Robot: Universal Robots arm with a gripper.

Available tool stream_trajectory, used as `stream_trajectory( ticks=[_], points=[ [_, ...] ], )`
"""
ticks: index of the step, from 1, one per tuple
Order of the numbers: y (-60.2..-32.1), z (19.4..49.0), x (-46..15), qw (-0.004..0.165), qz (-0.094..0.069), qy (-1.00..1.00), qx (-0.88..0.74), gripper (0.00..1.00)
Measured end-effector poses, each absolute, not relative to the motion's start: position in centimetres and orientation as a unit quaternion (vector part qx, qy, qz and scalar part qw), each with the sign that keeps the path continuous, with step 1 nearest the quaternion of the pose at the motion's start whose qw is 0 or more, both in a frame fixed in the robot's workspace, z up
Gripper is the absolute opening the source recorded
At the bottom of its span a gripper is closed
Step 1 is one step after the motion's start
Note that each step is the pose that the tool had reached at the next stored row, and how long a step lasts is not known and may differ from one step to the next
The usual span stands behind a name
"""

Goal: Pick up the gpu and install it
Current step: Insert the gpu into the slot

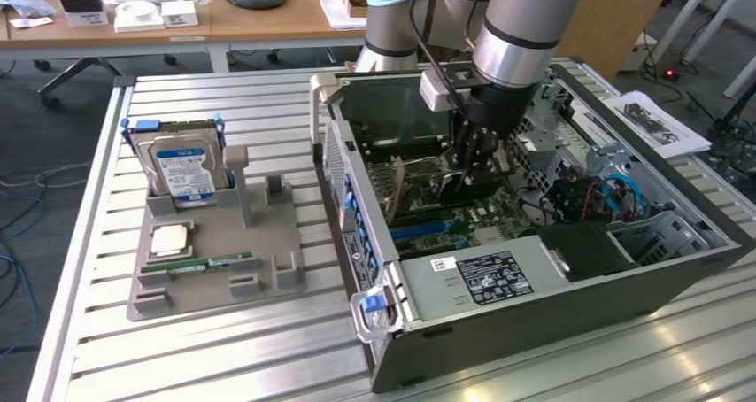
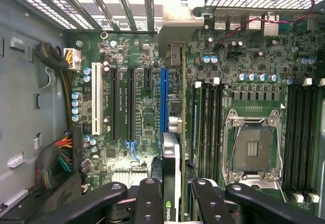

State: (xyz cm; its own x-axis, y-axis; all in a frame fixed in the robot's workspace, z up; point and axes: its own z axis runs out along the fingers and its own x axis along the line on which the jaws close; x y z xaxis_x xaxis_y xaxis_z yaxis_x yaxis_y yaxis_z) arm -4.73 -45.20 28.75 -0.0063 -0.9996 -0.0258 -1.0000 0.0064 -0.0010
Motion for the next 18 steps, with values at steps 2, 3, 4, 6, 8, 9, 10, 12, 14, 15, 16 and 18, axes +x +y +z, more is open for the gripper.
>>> stream_trajectory(
  ticks=[2, 3, 4, 6, 8, 9, 10, 12, 14, 15, 16, 18],
  points=[
    [-45.19, 28.73, -4.82, 0.01, 0.009, 0.709, -0.705, 0.27],
    [-45.21, 28.7, -4.84, 0.01, 0.009, 0.709, -0.705, 0.27],
    [-45.23, 28.68, -4.87, 0.01, 0.009, 0.709, -0.705, 0.27],
    [-45.34, 28.62, -4.92, 0.01, 0.009, 0.709, -0.705, 0.27],
    [-45.48, 28.58, -4.98, 0.01, 0.009, 0.709, -0.705, 0.27],
    [-45.49, 28.56, -4.98, 0.01, 0.009, 0.709, -0.705, 0.27],
    [-45.49, 28.56, -4.98, 0.01, 0.009, 0.709, -0.705, 0.27],
    [-45.49, 28.56, -4.98, 0.01, 0.009, 0.709, -0.705, 0.27],
    [-45.5, 28.56, -4.98, 0.01, 0.009, 0.709, -0.705, 0.27],
    [-45.5, 28.51, -4.99, 0.01, 0.009, 0.709, -0.705, 0.27],
    [-45.5, 28.4, -4.99, 0.01, 0.009, 0.709, -0.705, 0.27],
    [-45.5, 28.17, -5.02, 0.01, 0.009, 0.709, -0.705, 0.27]
  ],
)
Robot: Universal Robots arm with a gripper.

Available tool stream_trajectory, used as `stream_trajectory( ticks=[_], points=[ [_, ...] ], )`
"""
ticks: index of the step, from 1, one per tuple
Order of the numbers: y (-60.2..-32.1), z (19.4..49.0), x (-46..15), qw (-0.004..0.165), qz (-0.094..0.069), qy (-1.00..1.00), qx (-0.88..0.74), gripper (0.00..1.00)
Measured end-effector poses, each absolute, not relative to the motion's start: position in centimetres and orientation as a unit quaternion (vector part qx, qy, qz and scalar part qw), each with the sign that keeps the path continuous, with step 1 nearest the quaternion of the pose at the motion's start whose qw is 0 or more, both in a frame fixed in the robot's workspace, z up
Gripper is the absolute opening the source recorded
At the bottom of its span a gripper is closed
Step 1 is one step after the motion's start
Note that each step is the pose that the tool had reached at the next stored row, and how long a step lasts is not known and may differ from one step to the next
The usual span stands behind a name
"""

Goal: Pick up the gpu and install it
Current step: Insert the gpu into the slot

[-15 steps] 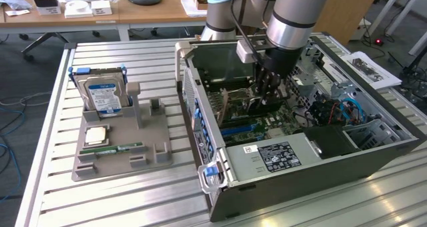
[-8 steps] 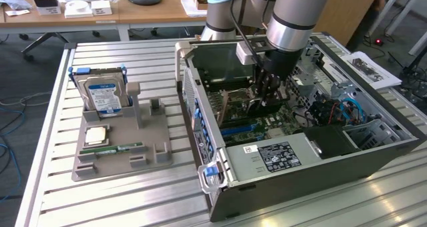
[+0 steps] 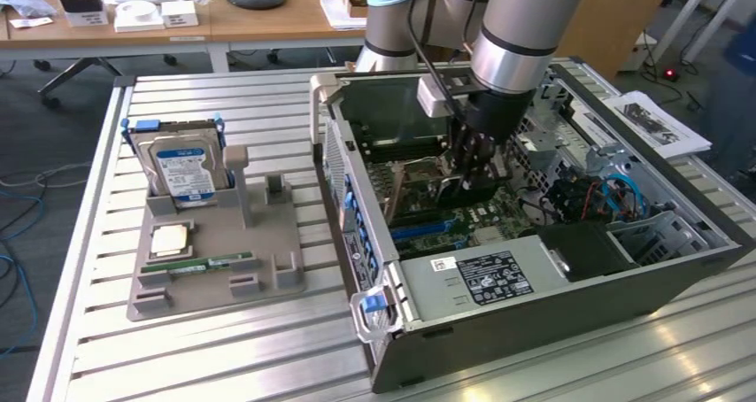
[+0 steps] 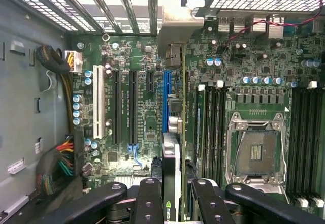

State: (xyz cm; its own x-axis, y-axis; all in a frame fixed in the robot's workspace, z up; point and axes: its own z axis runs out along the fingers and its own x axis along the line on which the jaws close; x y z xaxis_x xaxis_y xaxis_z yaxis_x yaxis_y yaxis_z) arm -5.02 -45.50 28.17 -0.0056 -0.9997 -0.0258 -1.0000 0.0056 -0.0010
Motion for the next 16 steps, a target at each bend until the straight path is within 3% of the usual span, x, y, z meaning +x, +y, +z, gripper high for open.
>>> stream_trajectory(
  ticks=[16],
  points=[
    [-45.49, 27.33, -5.25, 0.01, 0.009, 0.709, -0.705, 0.27]
  ],
)
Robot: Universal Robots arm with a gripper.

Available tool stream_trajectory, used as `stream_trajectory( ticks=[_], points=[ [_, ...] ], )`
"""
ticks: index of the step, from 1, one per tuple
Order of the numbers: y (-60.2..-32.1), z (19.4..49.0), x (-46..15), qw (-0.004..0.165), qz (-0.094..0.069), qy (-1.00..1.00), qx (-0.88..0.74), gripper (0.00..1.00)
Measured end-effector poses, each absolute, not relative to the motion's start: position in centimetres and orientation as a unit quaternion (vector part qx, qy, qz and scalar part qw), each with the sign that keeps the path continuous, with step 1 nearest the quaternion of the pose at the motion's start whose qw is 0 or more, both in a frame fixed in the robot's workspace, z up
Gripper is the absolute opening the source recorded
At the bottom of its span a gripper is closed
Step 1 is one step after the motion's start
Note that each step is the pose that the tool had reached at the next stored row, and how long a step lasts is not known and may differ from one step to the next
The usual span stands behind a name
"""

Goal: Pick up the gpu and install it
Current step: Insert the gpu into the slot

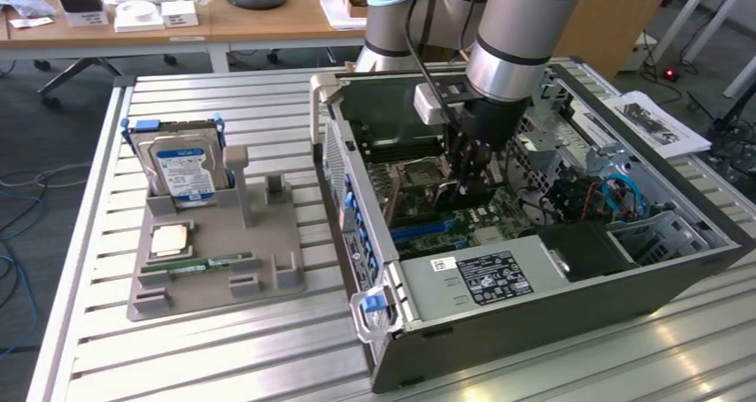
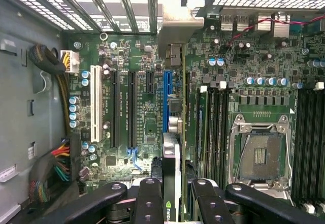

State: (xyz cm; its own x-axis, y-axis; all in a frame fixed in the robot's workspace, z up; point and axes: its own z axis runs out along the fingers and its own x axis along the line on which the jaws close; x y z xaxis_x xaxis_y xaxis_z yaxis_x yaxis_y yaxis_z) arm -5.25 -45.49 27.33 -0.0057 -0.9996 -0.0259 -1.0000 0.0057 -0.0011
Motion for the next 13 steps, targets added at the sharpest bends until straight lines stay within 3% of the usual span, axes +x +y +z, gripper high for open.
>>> stream_trajectory(
  ticks=[13],
  points=[
    [-45.69, 27.26, -6.4, 0.009, 0.009, 0.709, -0.705, 0.27]
  ],
)
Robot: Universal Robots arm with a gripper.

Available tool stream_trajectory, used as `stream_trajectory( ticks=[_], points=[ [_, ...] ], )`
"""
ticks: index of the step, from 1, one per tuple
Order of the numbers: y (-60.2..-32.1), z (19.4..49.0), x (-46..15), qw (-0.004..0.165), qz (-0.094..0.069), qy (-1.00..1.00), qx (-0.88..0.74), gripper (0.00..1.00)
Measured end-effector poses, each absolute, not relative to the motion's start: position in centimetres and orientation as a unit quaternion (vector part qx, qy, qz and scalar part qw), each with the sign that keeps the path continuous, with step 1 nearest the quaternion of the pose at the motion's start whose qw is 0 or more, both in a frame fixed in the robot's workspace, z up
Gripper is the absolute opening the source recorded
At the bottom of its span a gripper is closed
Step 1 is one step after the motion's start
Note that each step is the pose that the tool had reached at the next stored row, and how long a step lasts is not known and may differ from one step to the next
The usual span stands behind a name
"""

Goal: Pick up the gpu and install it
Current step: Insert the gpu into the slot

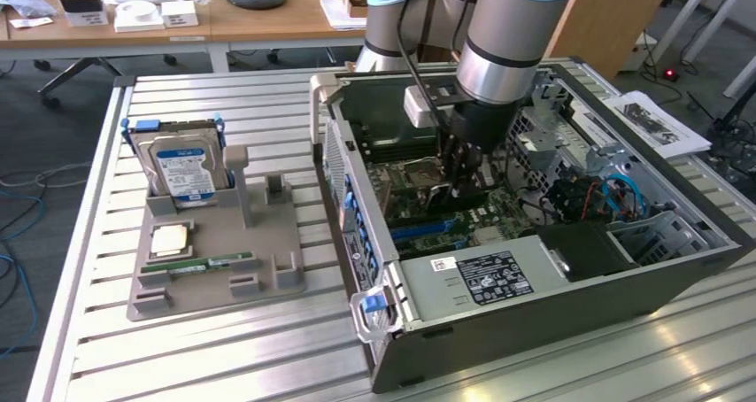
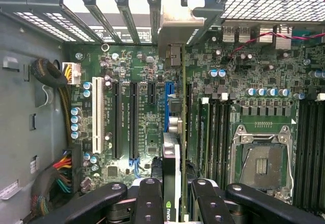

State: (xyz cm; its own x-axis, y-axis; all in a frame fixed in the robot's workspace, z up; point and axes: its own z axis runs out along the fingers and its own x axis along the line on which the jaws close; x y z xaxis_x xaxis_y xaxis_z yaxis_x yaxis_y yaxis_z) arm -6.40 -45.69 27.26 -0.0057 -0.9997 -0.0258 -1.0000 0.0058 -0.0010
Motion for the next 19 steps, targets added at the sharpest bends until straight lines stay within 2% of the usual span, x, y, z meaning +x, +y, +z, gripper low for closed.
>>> stream_trajectory(
  ticks=[19],
  points=[
    [-45.7, 26.51, -6.78, 0.009, 0.009, 0.709, -0.705, 0.27]
  ],
)
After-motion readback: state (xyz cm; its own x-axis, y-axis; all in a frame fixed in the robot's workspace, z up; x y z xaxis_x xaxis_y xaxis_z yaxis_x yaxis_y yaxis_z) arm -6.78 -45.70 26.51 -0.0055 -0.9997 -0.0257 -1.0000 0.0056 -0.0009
